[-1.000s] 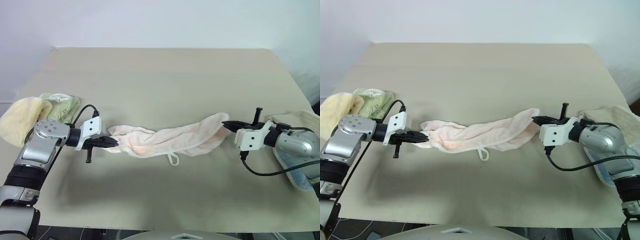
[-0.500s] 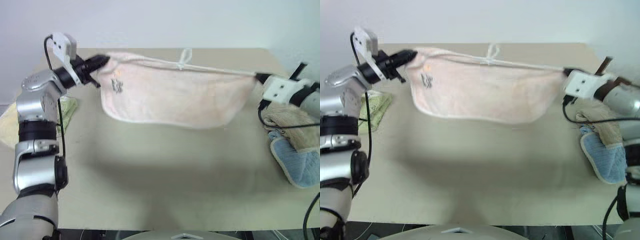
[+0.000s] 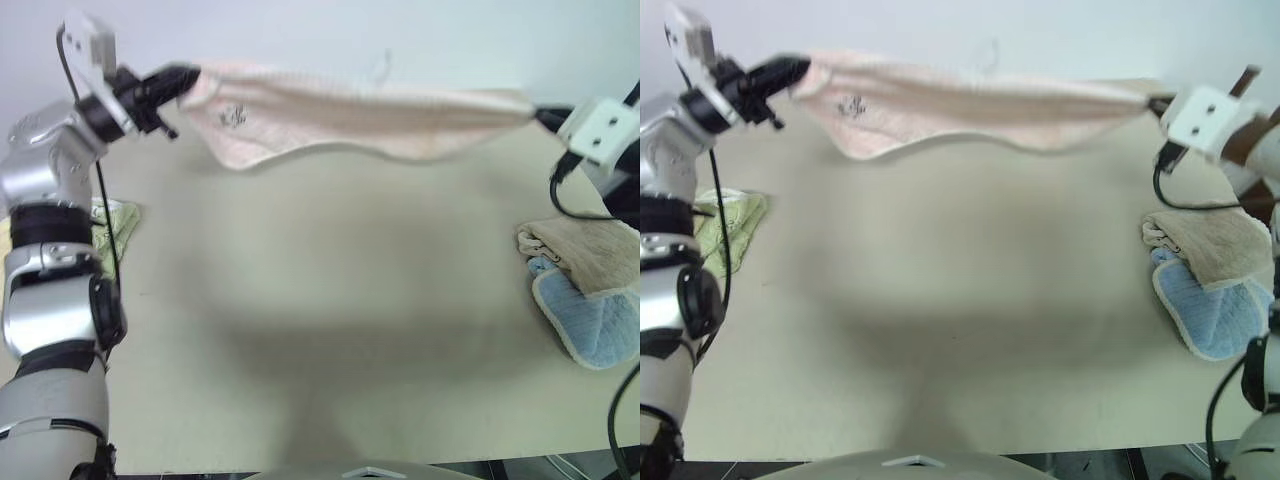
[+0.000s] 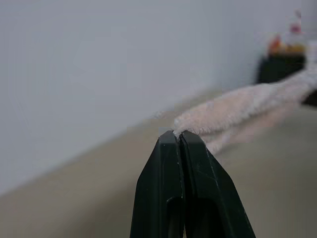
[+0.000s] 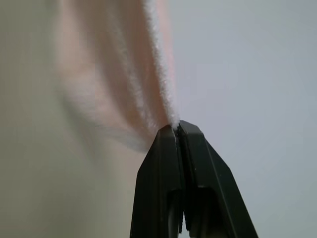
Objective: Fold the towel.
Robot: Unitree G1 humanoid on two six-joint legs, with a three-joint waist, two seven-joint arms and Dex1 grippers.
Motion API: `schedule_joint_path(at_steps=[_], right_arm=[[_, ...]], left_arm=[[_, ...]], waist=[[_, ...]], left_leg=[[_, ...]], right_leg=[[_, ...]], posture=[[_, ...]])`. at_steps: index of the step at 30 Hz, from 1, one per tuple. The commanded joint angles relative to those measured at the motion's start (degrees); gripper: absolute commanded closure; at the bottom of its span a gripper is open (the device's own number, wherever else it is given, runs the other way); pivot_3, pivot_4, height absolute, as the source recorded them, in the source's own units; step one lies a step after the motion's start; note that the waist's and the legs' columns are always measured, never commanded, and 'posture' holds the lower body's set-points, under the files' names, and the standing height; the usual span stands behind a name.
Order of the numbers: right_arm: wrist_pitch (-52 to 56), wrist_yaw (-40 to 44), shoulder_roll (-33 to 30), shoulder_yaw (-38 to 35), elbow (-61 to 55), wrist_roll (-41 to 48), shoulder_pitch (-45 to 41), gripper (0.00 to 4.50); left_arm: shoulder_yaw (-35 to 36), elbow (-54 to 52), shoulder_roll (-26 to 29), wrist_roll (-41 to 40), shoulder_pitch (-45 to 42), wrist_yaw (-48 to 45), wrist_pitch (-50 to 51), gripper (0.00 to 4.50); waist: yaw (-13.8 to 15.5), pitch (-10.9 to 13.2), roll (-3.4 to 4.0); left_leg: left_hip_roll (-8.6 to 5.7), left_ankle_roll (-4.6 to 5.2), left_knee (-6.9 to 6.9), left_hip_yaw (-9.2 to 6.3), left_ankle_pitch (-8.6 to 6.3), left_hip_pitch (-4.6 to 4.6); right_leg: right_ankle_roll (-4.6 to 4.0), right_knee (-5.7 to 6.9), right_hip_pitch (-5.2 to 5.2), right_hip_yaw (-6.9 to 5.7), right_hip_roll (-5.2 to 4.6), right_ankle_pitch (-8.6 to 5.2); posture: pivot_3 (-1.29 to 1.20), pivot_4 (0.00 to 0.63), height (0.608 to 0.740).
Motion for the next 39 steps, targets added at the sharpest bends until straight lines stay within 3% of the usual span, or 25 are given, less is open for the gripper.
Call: schedule_joint_path(at_steps=[1,4,7,16,21,26,33,39], right_arm=[[6.05,7.84,-3.14,-4.62,-11.26,7.95,10.50,4.49],[10.87,13.54,-5.24,-8.26,-18.93,12.68,22.02,4.49],[15.42,15.83,-6.28,-10.52,-22.48,15.18,26.08,4.49],[19.54,23.07,-7.92,-10.64,-24.07,16.81,28.20,4.49],[18.21,20.03,-4.58,-6.97,-21.28,13.76,21.34,4.49],[12.37,12.53,1.68,0.39,-10.58,3.80,7.39,4.49],[3.26,3.48,8.96,8.91,7.81,-8.42,-8.83,4.49],[-3.33,-0.34,12.97,14.13,18.09,-14.63,-15.31,4.49]], left_arm=[[-0.60,-10.74,4.13,-2.77,7.76,-6.49,6.51,4.50],[-1.24,-22.49,8.29,-3.86,19.83,-11.24,9.45,4.50],[-0.81,-28.99,11.53,-4.57,28.03,-12.92,11.60,4.50],[-0.64,-33.47,16.24,-3.16,38.49,-14.09,11.06,4.50],[-0.99,-33.18,14.59,-3.35,38.17,-10.96,12.09,4.50],[-2.98,-28.32,9.92,-0.87,32.89,-3.29,13.01,4.50],[-6.08,-15.29,4.52,7.13,23.37,6.34,6.58,4.50],[-8.94,-8.59,2.61,11.73,19.88,7.96,1.30,4.50]], waist=[[0.34,0.02,0.00],[0.56,0.03,0.01],[0.44,0.03,0.03],[0.55,0.04,0.05],[0.52,0.05,0.03],[0.44,0.05,0.02],[0.37,0.08,-0.03],[0.17,0.08,-0.04]], left_leg=[[0.00,0.01,0.03,0.00,-0.01,-0.01],[-0.03,0.16,0.16,-0.02,-0.10,-0.01],[-0.03,0.44,0.14,0.03,-0.30,0.20],[0.05,0.22,0.01,0.08,-0.39,0.82],[0.02,0.29,-0.01,0.23,-0.38,0.77],[0.02,0.25,-0.01,0.36,-0.39,0.84],[-0.04,0.31,-0.07,0.73,-0.25,0.74],[-0.05,0.20,-0.12,1.02,-0.19,0.73]], right_leg=[[0.00,0.01,-0.01,0.01,0.00,0.00],[0.03,0.01,-0.02,0.10,-0.04,0.03],[-0.02,0.02,0.04,0.31,-0.04,0.05],[-0.08,0.00,0.41,0.55,0.05,0.04],[-0.06,-0.04,0.31,0.63,0.05,0.06],[-0.05,0.00,0.31,0.71,0.06,0.08],[-0.05,0.27,-0.07,1.01,0.04,0.10],[-0.05,0.26,-0.20,1.24,0.05,0.10]], posture=[[0.00,0.150,0.728],[0.00,0.150,0.728],[0.00,0.150,0.728],[0.00,0.150,0.728],[0.00,0.150,0.728],[0.00,0.150,0.728],[0.00,0.150,0.728],[0.00,0.150,0.728]])
